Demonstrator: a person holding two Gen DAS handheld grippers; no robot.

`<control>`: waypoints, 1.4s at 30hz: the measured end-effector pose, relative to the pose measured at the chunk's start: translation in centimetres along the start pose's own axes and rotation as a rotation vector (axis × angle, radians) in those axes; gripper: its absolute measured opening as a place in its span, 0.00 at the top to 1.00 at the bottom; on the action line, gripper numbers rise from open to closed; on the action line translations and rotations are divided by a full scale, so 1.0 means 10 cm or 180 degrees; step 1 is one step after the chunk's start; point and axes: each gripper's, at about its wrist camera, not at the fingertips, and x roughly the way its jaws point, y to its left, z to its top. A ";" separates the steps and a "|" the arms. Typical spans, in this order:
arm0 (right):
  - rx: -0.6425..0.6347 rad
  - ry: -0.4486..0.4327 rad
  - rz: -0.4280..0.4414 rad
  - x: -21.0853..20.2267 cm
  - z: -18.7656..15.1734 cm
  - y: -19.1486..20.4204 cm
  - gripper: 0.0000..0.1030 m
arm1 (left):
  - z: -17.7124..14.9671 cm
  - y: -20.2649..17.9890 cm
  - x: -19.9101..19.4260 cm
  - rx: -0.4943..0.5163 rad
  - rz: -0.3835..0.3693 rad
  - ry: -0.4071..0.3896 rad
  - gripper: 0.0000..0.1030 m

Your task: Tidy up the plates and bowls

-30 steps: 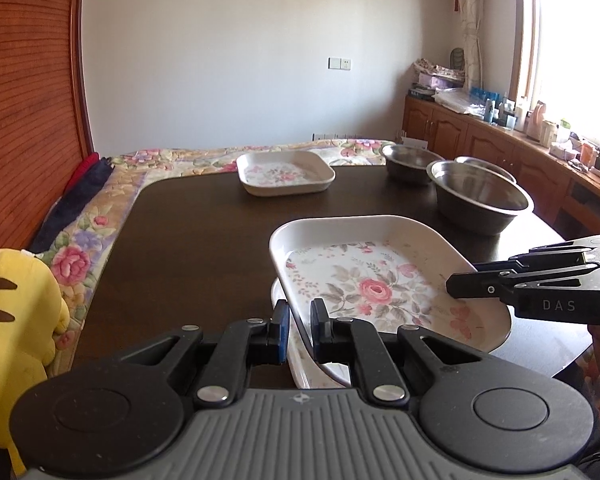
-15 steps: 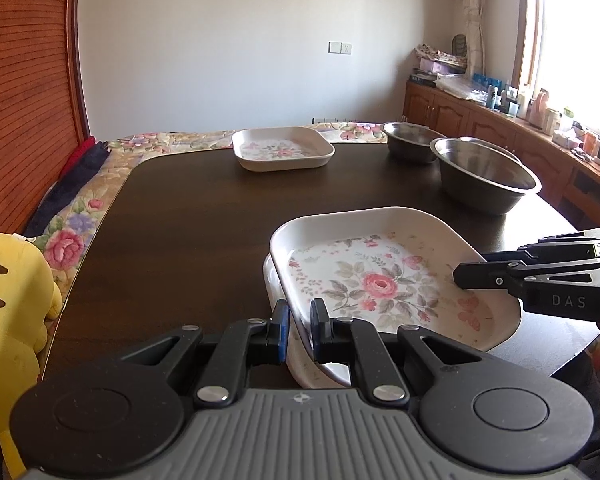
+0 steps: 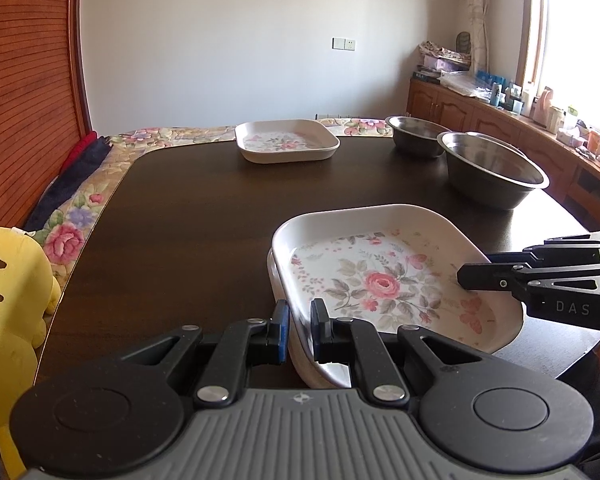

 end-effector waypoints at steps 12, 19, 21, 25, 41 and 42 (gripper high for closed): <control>0.0013 0.0009 -0.0006 0.03 0.01 0.01 0.83 | -0.01 -0.02 0.03 0.0006 0.0054 0.0001 0.88; 0.0007 -0.0004 -0.0010 0.04 0.01 0.02 0.83 | 0.00 -0.01 0.05 0.0002 0.0063 0.0016 0.88; 0.0017 -0.0012 -0.0006 0.04 0.00 0.01 0.82 | 0.00 -0.01 0.05 0.0002 0.0064 0.0017 0.88; 0.0035 -0.0028 0.0003 0.04 -0.02 0.01 0.82 | 0.00 -0.01 0.05 0.0001 0.0063 0.0016 0.88; 0.0011 -0.0215 0.0006 -0.07 0.04 0.03 0.68 | 0.06 0.02 -0.07 -0.0046 0.0043 -0.0135 0.78; 0.0011 -0.0225 0.0003 -0.07 0.05 0.03 0.68 | 0.07 0.02 -0.08 -0.0048 0.0044 -0.0153 0.75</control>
